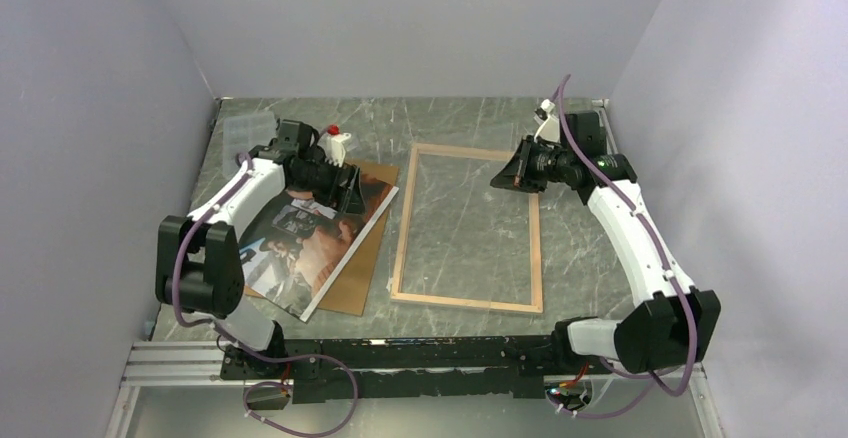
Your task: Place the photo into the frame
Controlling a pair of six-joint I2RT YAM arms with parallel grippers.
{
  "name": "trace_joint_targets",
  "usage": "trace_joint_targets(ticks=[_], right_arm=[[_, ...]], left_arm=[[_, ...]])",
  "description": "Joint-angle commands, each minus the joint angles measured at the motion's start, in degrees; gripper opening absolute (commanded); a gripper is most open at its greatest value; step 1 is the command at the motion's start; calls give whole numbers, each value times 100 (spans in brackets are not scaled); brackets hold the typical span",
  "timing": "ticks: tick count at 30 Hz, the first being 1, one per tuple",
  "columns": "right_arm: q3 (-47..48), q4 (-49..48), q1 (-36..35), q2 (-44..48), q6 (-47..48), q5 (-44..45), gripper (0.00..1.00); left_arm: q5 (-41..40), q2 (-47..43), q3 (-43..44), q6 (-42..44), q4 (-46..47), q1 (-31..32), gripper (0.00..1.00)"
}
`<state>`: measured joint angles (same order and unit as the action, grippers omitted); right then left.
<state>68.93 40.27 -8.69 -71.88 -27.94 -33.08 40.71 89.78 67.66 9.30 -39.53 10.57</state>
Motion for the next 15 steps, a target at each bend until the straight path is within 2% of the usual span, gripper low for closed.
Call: trace_joint_targets(ticks=[1,5,15], right_arm=[[387,175,116,-412,759,326,2],[528,303,210,-808,1010,403,8],[527,25,459,-1515,1062,589,11]], left_arm=[[-395,290,-124,338,321,126,81],[-660,493,-219,399,484,442,76],[-1291,838,-393,518,862,1193,59]])
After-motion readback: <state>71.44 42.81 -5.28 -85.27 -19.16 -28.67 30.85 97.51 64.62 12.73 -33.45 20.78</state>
